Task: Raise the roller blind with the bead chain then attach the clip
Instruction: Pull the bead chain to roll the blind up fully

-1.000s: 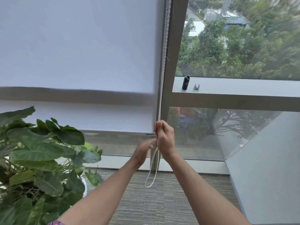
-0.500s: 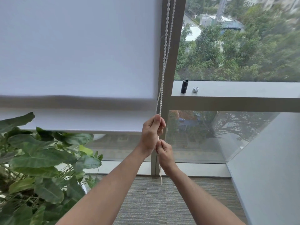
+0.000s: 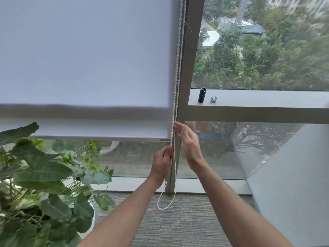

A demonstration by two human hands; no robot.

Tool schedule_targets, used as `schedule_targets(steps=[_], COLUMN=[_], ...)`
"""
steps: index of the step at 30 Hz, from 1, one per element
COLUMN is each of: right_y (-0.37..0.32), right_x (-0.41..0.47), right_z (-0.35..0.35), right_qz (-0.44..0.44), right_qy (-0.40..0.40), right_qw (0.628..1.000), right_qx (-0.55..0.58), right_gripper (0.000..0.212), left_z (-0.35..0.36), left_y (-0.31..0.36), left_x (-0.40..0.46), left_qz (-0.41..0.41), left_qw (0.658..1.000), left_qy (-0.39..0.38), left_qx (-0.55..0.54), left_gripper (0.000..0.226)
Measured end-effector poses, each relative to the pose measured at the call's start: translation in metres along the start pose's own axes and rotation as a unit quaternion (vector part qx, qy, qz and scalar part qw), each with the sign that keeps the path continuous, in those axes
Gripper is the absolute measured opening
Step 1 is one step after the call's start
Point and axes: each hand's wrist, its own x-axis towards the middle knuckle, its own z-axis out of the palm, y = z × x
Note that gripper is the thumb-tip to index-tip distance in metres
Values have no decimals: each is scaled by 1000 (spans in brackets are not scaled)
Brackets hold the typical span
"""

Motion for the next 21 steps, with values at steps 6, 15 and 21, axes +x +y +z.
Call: schedule_targets(steps=[6,15,21], right_y=[-62,-60,-19], right_x=[12,6,-6], right_z=[28,35,43], right_qz=[-96,-161,-125], right_qy=[-39,62,56], right_qw=[984,983,990], right_qx=[145,61,10], right_gripper=[37,37,40], left_z=[0,-13,-16], left_y=[-24,-12,54], left_x=[-10,1,24], left_qz=[-27,-9,2], left_qw=[999,990,991], left_qy=[-11,-122,-19], left_qx=[23,76,-130], left_gripper=[42,42,34])
